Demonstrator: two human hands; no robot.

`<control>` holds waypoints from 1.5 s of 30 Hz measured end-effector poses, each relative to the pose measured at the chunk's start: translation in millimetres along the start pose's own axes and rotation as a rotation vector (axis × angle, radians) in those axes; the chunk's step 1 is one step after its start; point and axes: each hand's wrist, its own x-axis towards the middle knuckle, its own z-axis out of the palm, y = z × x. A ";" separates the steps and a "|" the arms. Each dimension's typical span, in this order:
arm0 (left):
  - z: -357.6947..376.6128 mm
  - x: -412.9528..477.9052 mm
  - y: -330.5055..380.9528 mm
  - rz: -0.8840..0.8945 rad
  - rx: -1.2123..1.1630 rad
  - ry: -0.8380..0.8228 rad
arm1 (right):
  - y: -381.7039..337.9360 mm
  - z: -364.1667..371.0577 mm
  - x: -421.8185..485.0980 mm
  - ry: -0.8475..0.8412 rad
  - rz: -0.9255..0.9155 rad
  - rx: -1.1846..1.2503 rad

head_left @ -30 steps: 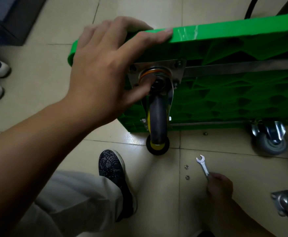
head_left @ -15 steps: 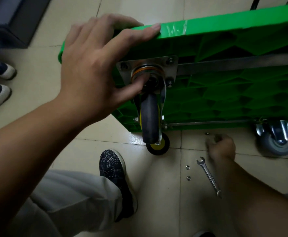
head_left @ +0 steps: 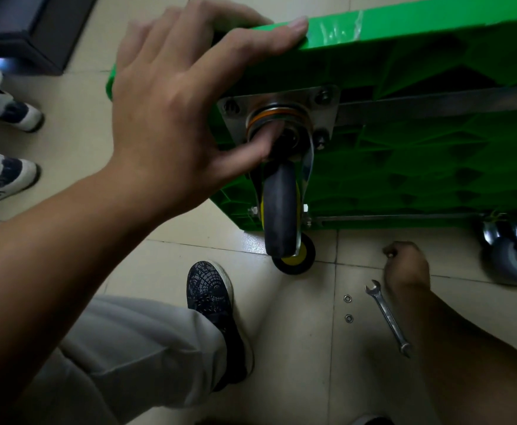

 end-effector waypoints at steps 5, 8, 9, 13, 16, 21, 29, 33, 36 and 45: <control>-0.8 0.1 1.2 0.001 -0.005 0.002 | 23.7 -14.3 -7.3 0.065 0.057 -0.022; -0.4 0.3 0.8 -0.006 -0.013 0.000 | 29.1 -21.0 -15.3 0.085 0.056 0.187; -0.6 0.4 1.0 -0.011 -0.017 -0.001 | 30.4 -21.4 -20.4 0.058 0.053 0.267; -3.1 1.1 3.1 -0.039 -0.051 -0.014 | 22.2 -22.9 -50.6 0.035 0.152 0.524; -4.3 0.8 5.1 -0.047 -0.063 -0.025 | 13.1 -23.5 -74.4 -0.010 0.202 0.619; -7.3 -1.1 6.0 -0.050 -0.090 -0.030 | 17.7 -4.1 -106.7 -0.017 0.172 0.470; -4.6 -0.6 4.5 -0.046 -0.067 -0.019 | 20.1 28.4 -133.0 -0.040 0.160 0.391; -2.5 -1.0 5.3 -0.057 -0.062 -0.019 | 26.6 38.3 -139.2 0.014 0.144 0.381; -3.2 -1.9 4.8 -0.052 -0.049 -0.016 | 27.3 41.8 -136.1 0.072 0.101 0.385; -3.0 -0.9 7.0 -0.057 -0.044 -0.006 | 28.0 52.7 -119.7 0.007 0.059 0.332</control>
